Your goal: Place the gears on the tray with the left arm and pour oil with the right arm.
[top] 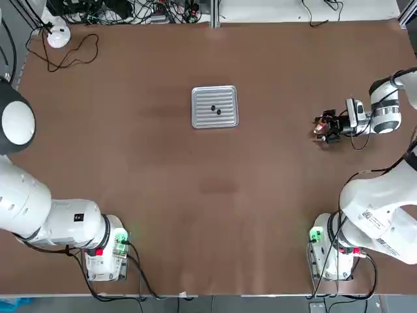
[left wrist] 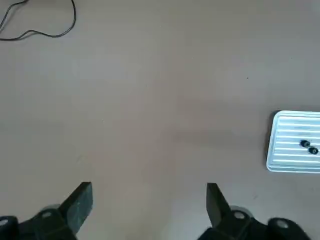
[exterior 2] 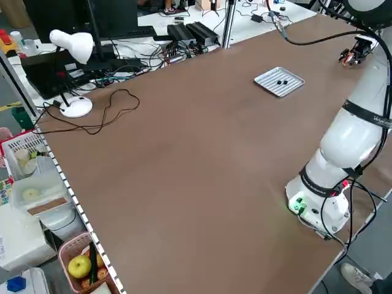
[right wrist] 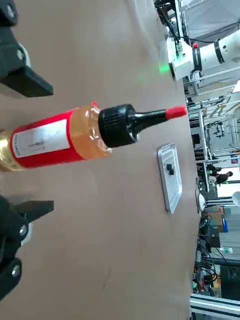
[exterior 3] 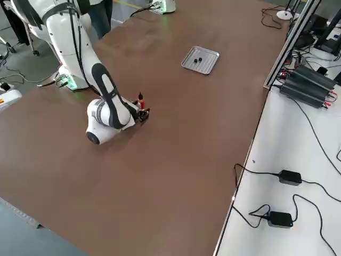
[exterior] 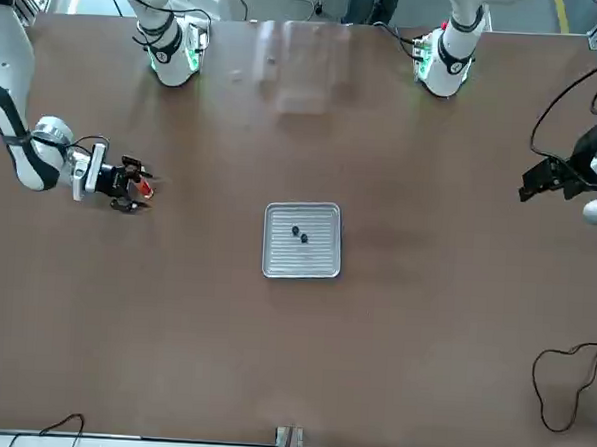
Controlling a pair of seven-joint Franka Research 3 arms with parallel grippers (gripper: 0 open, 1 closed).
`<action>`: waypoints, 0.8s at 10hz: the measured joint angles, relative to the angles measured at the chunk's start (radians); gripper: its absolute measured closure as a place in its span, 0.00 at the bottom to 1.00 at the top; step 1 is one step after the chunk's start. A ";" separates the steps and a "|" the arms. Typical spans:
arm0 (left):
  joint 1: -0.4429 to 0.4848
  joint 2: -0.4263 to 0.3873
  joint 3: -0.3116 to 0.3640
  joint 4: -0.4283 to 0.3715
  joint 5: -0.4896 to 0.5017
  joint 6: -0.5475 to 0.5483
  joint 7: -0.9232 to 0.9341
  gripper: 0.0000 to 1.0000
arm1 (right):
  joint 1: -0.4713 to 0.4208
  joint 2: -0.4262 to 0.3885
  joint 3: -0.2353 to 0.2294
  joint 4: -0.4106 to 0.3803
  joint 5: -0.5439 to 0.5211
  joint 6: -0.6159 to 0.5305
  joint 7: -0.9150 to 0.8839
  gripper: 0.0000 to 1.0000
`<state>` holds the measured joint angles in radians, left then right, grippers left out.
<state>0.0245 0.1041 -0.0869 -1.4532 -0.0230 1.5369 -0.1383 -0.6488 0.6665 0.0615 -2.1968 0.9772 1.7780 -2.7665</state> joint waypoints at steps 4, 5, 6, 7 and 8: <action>0.000 -0.003 0.000 0.000 0.000 -0.010 -0.002 0.00 | -0.004 0.000 0.000 0.002 0.000 -0.026 0.000 0.00; 0.000 -0.004 0.000 0.000 0.000 -0.012 -0.003 0.00 | -0.006 0.000 0.000 0.004 0.000 -0.033 0.002 0.00; -0.001 -0.005 0.000 0.000 0.000 -0.013 -0.003 0.00 | -0.009 0.000 0.000 0.006 0.000 -0.036 0.003 0.00; -0.002 -0.005 0.000 0.001 0.000 -0.013 -0.003 0.00 | -0.012 0.000 0.000 0.008 0.000 -0.042 0.003 0.00; -0.002 -0.005 -0.001 0.001 0.000 -0.013 -0.003 0.00 | -0.014 0.000 0.000 0.010 0.000 -0.048 0.003 0.00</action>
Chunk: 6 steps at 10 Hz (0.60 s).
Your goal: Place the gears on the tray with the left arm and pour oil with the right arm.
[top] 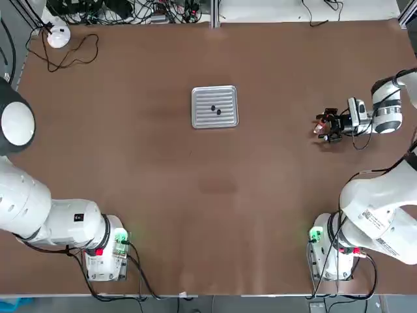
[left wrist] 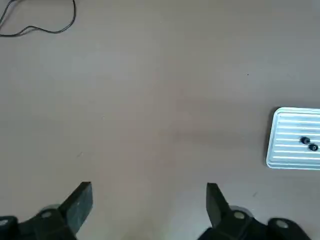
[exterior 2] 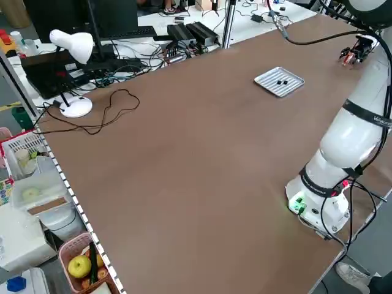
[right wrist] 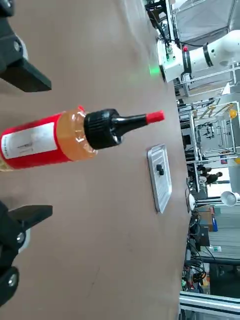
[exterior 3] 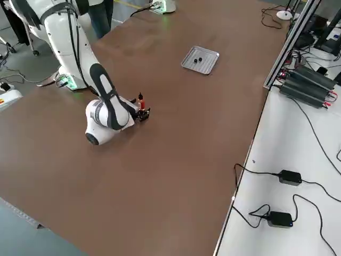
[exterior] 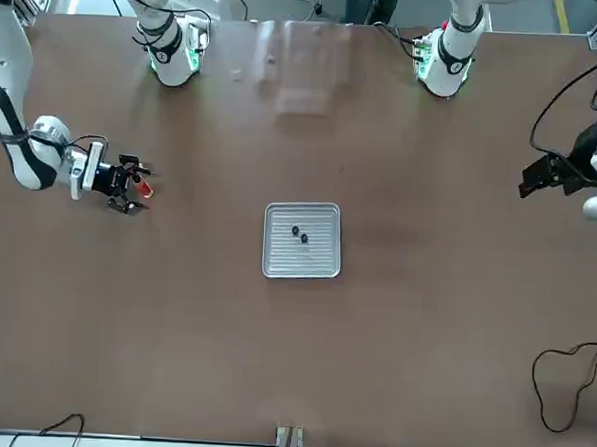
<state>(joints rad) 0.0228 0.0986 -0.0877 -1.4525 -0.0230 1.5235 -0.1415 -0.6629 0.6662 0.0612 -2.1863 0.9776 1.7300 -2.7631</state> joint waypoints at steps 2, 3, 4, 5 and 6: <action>0.000 0.000 -0.003 0.000 0.000 0.000 0.000 0.00 | -0.001 -0.001 -0.001 0.004 0.000 -0.010 0.000 0.00; 0.000 0.000 -0.004 0.000 0.000 0.000 0.000 0.00 | -0.002 -0.002 -0.002 0.004 0.000 -0.021 0.000 0.00; 0.000 0.000 -0.004 0.000 0.000 0.000 0.000 0.00 | -0.002 -0.005 -0.003 0.005 0.000 -0.033 0.000 0.00; 0.001 0.000 -0.004 0.001 0.000 0.000 0.000 0.00 | -0.002 -0.007 -0.004 0.006 0.000 -0.054 0.000 0.00; 0.002 0.000 -0.004 0.001 0.000 0.000 0.000 0.00 | -0.002 -0.011 -0.004 0.009 0.000 -0.075 0.000 0.00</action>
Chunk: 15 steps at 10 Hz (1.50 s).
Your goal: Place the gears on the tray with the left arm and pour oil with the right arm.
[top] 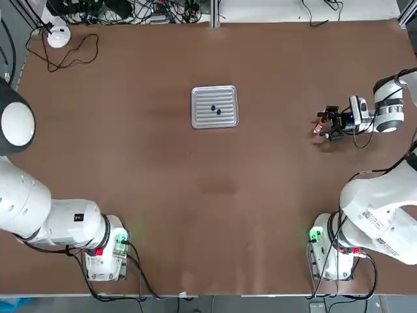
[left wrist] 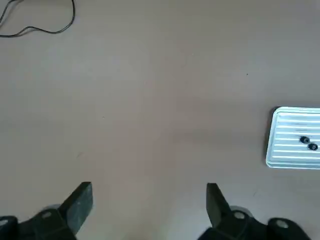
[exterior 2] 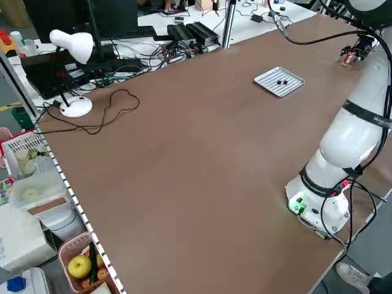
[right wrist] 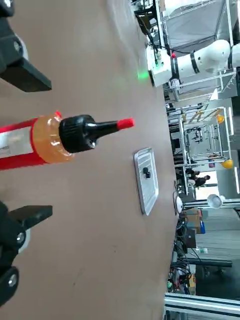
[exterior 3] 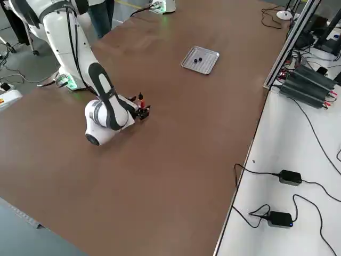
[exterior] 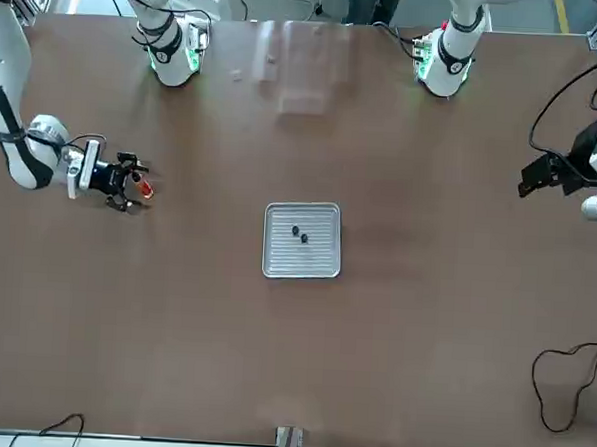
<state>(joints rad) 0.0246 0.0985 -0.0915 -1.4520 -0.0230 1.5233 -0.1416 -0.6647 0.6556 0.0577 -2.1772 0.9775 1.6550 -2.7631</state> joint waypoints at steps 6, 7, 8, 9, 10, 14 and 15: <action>0.000 0.000 0.000 0.001 0.000 0.000 0.000 0.00 | 0.001 -0.067 0.001 0.006 0.000 -0.070 0.022 0.00; 0.000 0.000 0.000 0.001 0.000 0.000 0.000 0.00 | 0.001 -0.078 0.001 0.005 0.000 -0.077 0.028 0.00; 0.000 0.000 0.000 0.001 0.000 0.000 0.000 0.00 | 0.001 -0.085 0.001 0.005 0.000 -0.085 0.030 0.00; 0.000 0.000 0.000 0.001 0.000 0.000 0.000 0.00 | 0.003 -0.091 0.002 0.004 0.000 -0.097 0.038 0.00; 0.000 0.000 0.000 0.002 0.000 0.000 0.000 0.00 | 0.005 -0.102 0.002 0.002 0.000 -0.108 0.045 0.00; 0.000 0.000 0.000 0.003 0.000 0.000 0.000 0.00 | 0.014 -0.160 0.004 -0.018 0.000 -0.132 0.065 0.00; 0.000 0.000 0.000 0.003 0.000 0.000 0.000 0.00 | 0.017 -0.178 0.005 -0.021 0.000 -0.137 0.082 0.00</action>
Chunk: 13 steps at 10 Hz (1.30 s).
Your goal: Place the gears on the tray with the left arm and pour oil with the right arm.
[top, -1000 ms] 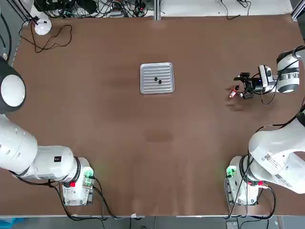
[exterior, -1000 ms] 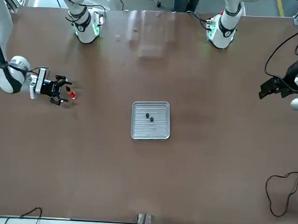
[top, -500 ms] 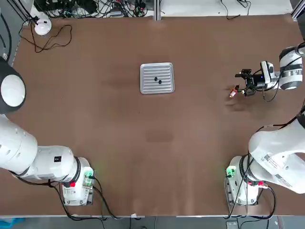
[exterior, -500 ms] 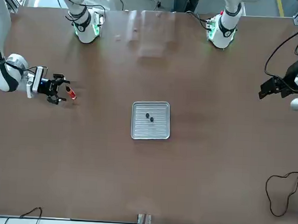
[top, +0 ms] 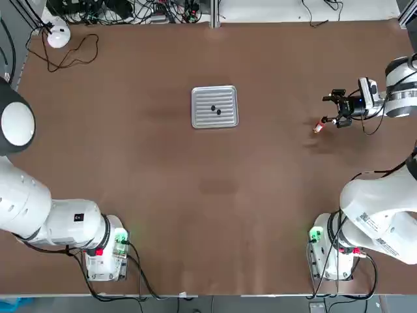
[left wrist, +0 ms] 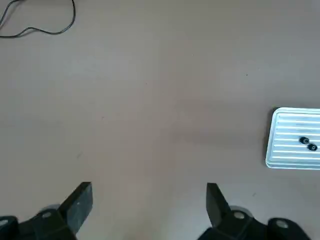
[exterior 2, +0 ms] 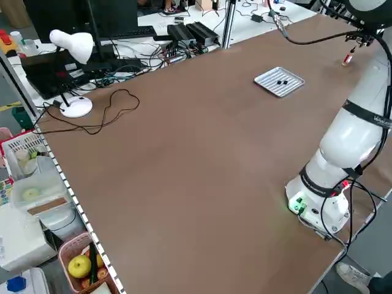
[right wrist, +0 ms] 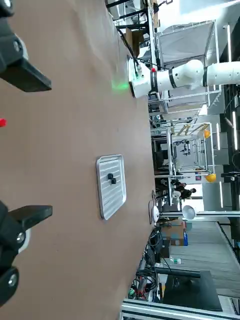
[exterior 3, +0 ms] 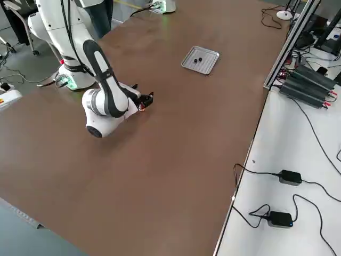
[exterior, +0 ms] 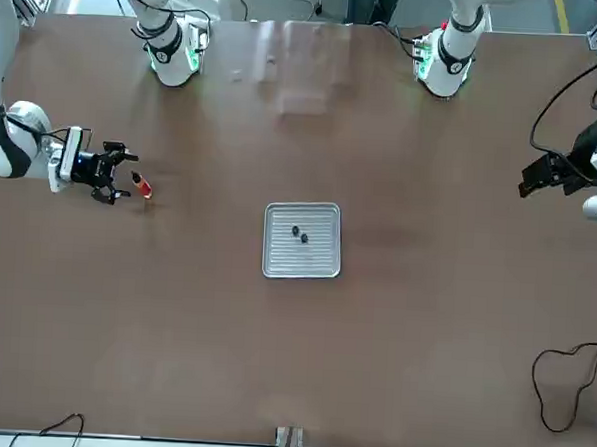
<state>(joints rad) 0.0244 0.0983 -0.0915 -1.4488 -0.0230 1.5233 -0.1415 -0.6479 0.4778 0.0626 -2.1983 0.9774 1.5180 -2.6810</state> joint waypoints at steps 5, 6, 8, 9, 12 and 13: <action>0.000 -0.003 0.000 0.001 0.000 0.000 0.002 0.00 | 0.089 -0.142 0.003 -0.008 0.001 0.002 0.241 0.00; 0.000 -0.003 0.000 0.001 0.000 0.000 0.002 0.00 | 0.109 -0.163 0.004 -0.009 0.002 0.014 0.282 0.00; 0.000 -0.003 0.000 0.001 0.000 0.000 0.002 0.00 | 0.137 -0.195 0.006 -0.007 0.004 0.045 0.368 0.00; 0.000 -0.003 0.000 0.001 0.000 0.000 0.002 0.00 | 0.152 -0.216 0.006 -0.002 0.005 0.059 0.425 0.00; 0.001 -0.003 0.000 0.001 0.000 0.000 0.002 0.00 | 0.217 -0.294 0.009 0.028 0.007 0.106 0.619 0.00; 0.001 -0.003 0.001 0.000 0.000 -0.003 0.001 0.00 | 0.236 -0.314 0.010 0.043 0.008 0.114 0.686 0.00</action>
<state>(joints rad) 0.0252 0.0953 -0.0907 -1.4485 -0.0230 1.5207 -0.1407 -0.4118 0.1638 0.0724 -2.1555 0.9850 1.6323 -1.9955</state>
